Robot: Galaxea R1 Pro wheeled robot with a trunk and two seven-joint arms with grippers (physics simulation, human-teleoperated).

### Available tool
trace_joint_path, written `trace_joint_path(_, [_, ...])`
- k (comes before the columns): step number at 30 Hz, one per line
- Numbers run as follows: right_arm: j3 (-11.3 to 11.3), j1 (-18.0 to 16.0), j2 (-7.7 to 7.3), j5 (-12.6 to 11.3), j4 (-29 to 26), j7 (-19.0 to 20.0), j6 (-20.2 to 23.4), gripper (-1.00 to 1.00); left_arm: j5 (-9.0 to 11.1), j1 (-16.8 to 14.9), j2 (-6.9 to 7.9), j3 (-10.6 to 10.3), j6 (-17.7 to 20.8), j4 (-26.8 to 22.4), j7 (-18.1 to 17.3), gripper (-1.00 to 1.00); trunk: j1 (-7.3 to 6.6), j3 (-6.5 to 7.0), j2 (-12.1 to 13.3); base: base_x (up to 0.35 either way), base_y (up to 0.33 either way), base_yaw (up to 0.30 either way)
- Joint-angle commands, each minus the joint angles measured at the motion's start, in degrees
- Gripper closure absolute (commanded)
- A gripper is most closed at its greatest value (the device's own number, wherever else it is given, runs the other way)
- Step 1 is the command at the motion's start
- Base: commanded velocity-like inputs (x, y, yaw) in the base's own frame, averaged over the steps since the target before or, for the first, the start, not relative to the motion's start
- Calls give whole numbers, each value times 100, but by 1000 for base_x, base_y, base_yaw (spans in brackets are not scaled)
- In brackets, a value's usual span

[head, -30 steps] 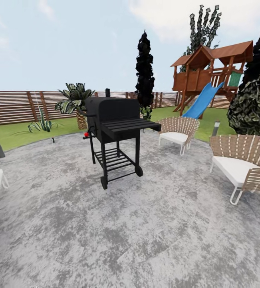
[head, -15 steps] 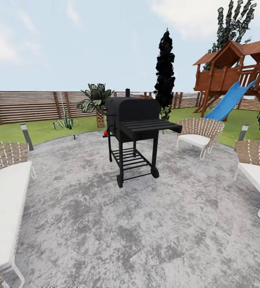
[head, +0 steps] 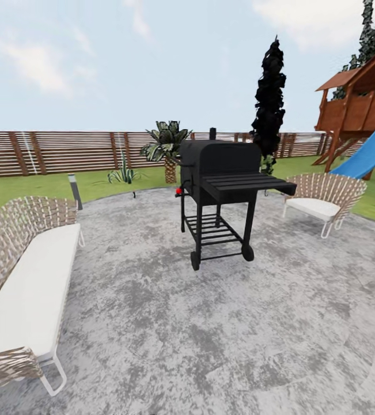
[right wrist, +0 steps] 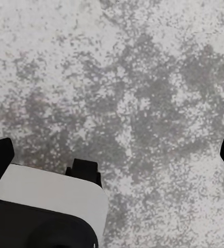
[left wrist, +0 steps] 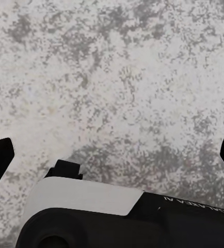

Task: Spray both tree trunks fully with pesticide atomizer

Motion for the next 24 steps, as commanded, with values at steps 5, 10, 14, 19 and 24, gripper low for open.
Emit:
trace_joint_path(5, [0,0,0,0,4,0,0,-100,0,0,4,1,0,0,0,-100,0,0,0,49,0,298])
trace_joint_path(10, [-2,0,0,0,5,0,0,-100,0,0,1,2,0,0,0,-100,0,0,0,166,0,291])
trace_joint_path(14, [0,0,0,0,5,0,0,-100,0,0,4,2,0,0,0,-100,0,0,0,276,0,186])
trace_joint_path(19, [0,0,0,0,5,4,0,-100,0,0,48,-3,0,21,0,-100,0,0,0,329,0,46])
trace_joint_path(24, [-1,1,16,0,5,2,0,-100,0,0,69,-1,0,31,-1,-100,0,0,0,346,0,49])
